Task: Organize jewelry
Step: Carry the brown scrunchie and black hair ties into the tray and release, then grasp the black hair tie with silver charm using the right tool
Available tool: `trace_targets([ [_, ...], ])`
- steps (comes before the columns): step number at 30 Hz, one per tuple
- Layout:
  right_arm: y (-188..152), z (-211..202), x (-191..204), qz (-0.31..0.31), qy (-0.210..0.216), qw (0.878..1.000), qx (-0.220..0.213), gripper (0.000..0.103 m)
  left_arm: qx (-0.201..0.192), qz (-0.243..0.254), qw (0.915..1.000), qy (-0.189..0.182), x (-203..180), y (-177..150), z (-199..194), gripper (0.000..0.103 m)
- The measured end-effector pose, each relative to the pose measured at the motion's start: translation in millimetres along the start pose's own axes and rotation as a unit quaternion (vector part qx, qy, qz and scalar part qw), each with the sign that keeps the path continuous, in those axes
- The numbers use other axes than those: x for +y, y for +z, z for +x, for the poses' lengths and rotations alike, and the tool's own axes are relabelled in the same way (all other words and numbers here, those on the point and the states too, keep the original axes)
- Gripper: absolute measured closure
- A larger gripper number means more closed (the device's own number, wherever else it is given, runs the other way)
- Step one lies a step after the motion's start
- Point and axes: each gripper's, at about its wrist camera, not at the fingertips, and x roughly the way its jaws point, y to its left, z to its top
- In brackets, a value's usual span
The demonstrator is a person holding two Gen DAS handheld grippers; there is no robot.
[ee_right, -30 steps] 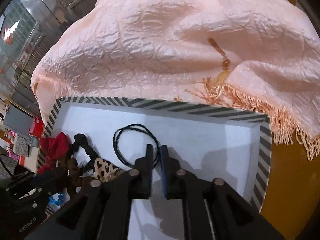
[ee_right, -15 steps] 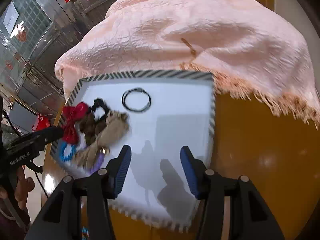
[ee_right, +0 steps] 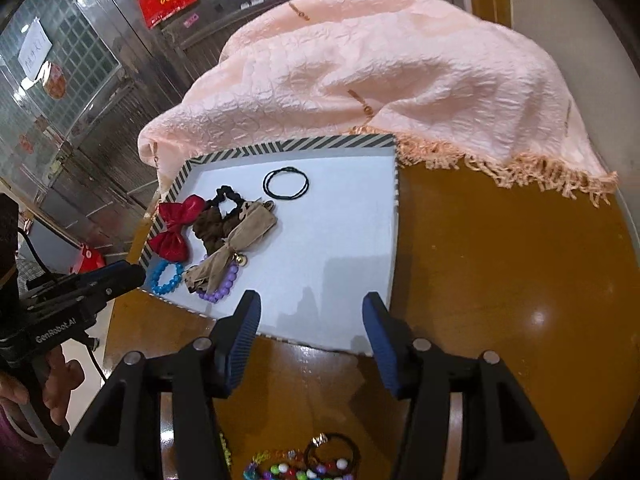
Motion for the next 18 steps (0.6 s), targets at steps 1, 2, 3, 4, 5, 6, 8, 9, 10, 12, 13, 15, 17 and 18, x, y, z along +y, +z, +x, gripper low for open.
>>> trace_targets([
  [1,-1.9,-5.6,-0.3,0.0,-0.003,1.0,-0.004,0.047,-0.001,0.0,1.0,-0.002,1.3,-2.7,-2.3,0.085],
  [2,-4.2,-12.0,-0.8,-0.001,-0.005,1.0,-0.008,0.047,-0.001,-0.002,1.0,-0.006,3.2,-5.3,-4.1,0.085],
  [3,-7.1,-17.7,-1.0,-0.003,-0.006,1.0,-0.011,0.046,0.001,-0.006,0.9999,-0.011,5.8,-8.2,-5.8,0.085],
  [4,-10.4,-22.3,-1.1,-0.006,-0.007,1.0,-0.014,0.043,0.003,-0.009,0.9999,-0.014,7.6,-10.8,-6.8,0.085],
  [5,-16.6,-28.2,-1.2,-0.009,-0.011,1.0,-0.018,0.041,0.005,-0.012,0.9998,-0.018,10.4,-14.2,-8.5,0.085],
  [6,-22.6,-31.3,-2.0,-0.01,-0.014,1.0,-0.019,0.04,0.006,-0.014,0.9997,-0.021,12.1,-17.1,-10.0,0.085],
  [8,-39.9,-35.9,-4.2,-0.013,-0.019,1.0,-0.013,0.04,0.01,-0.016,0.9995,-0.026,15.8,-25.1,-13.5,0.085],
  [9,-47.9,-36.4,-5.6,-0.012,-0.02,1.0,-0.009,0.04,0.012,-0.016,0.9994,-0.027,16.7,-28.5,-14.7,0.085],
  [10,-56.7,-36.4,-7.2,-0.011,-0.021,1.0,-0.004,0.04,0.014,-0.014,0.9994,-0.029,17.6,-33.1,-16.6,0.085],
  [12,-77.6,-33.7,-10.6,-0.009,-0.024,1.0,0.012,0.04,0.017,-0.01,0.9993,-0.031,18.6,-41.4,-19.3,0.085],
  [13,-86.2,-31.9,-11.1,-0.01,-0.027,0.999,0.02,0.04,0.021,-0.008,0.9992,-0.033,18.8,-46.8,-20.1,0.085],
  [15,-103.4,-28.7,-10.6,-0.019,-0.034,0.999,0.032,0.04,0.033,-0.004,0.9987,-0.038,17.9,-57.0,-20.2,0.085],
  [17,-115.9,-26.6,-10.0,-0.031,-0.039,0.998,0.038,0.04,0.042,0.003,0.9981,-0.045,17.0,-67.6,-19.9,0.085],
  [18,-120.6,-25.0,-8.6,-0.038,-0.04,0.998,0.043,0.04,0.047,0.006,0.9978,-0.046,16.5,-73.8,-19.5,0.085],
])
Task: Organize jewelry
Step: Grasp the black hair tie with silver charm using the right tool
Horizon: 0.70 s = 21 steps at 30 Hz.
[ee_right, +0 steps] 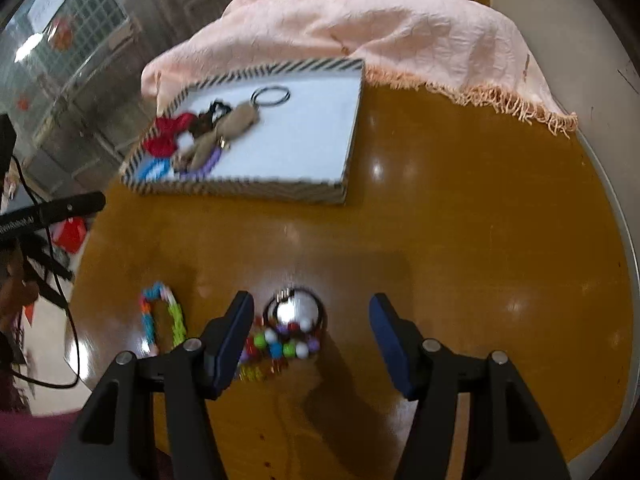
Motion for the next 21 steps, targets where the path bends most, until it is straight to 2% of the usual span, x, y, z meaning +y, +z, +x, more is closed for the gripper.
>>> trace_targets([
  [2,-6.1,6.1,5.3,-0.018,-0.009,1.0,0.011,0.042,0.007,0.001,1.0,-0.003,0.2,-8.7,1.7,0.085],
  [4,-9.0,13.0,9.6,-0.031,-0.015,0.999,0.018,0.054,0.016,0.001,0.9999,-0.004,0.4,-17.6,4.0,0.085],
  [5,-9.2,15.4,11.3,-0.034,-0.016,0.999,0.02,0.055,0.02,0.001,0.9998,-0.004,0.2,-21.3,5.0,0.085],
  [10,-7.8,27.7,9.1,-0.027,-0.022,0.999,0.031,0.067,0.03,0.0,0.9995,-0.006,-1.0,-35.3,7.4,0.085],
  [16,0.8,45.6,7.2,-0.027,-0.029,0.998,0.043,0.077,0.039,-0.003,0.9992,-0.007,-3.6,-41.1,12.3,0.085],
  [21,-1.8,55.9,20.6,-0.068,-0.065,0.994,0.055,0.085,0.043,-0.006,0.999,-0.01,-3.4,-42.4,14.1,0.085],
])
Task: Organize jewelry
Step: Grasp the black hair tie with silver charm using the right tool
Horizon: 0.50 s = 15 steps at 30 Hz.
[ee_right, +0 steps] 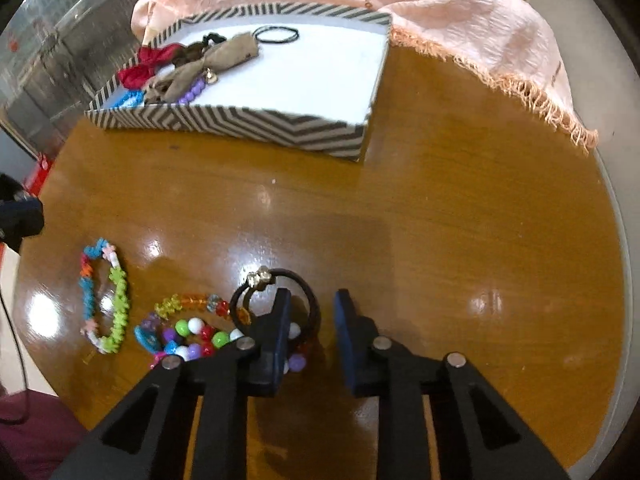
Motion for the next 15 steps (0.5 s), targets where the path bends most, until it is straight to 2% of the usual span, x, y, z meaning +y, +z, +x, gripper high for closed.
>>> trace_targets([
  [4,0.6,1.2,5.8,-0.024,-0.03,0.999,0.0,0.099,0.01,-0.002,0.9999,-0.002,-0.1,-2.9,5.4,0.085],
  [7,0.2,-3.2,-1.0,-0.015,-0.019,1.0,-0.002,0.099,0.026,-0.005,0.9996,-0.008,0.0,-6.2,12.7,0.085],
  [15,2.5,-42.0,-36.5,0.065,0.031,0.996,-0.052,0.099,0.049,0.011,0.9988,0.002,-9.0,-14.2,29.1,0.084],
])
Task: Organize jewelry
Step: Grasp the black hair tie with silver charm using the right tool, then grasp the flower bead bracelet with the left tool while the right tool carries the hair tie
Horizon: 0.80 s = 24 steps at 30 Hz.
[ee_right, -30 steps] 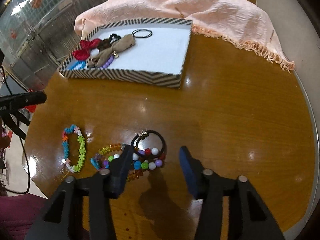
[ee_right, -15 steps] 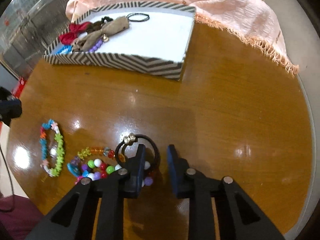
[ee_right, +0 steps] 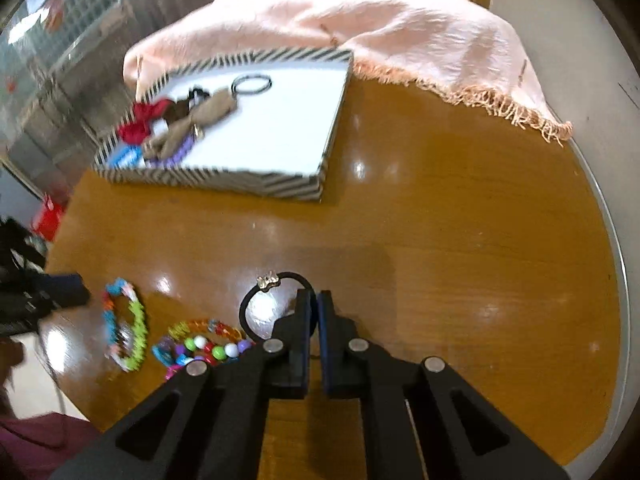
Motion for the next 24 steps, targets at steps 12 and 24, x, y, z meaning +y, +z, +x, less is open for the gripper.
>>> trace_targets([
  [12,6.7,-19.8,6.8,0.009,0.043,0.999,-0.022,0.099,0.016,0.03,0.9992,0.02,-23.9,2.5,25.2,0.084],
  [24,17.7,-31.9,3.3,0.018,0.06,0.997,-0.041,0.099,-0.032,0.063,0.9975,-0.006,-39.0,15.7,-1.5,0.103],
])
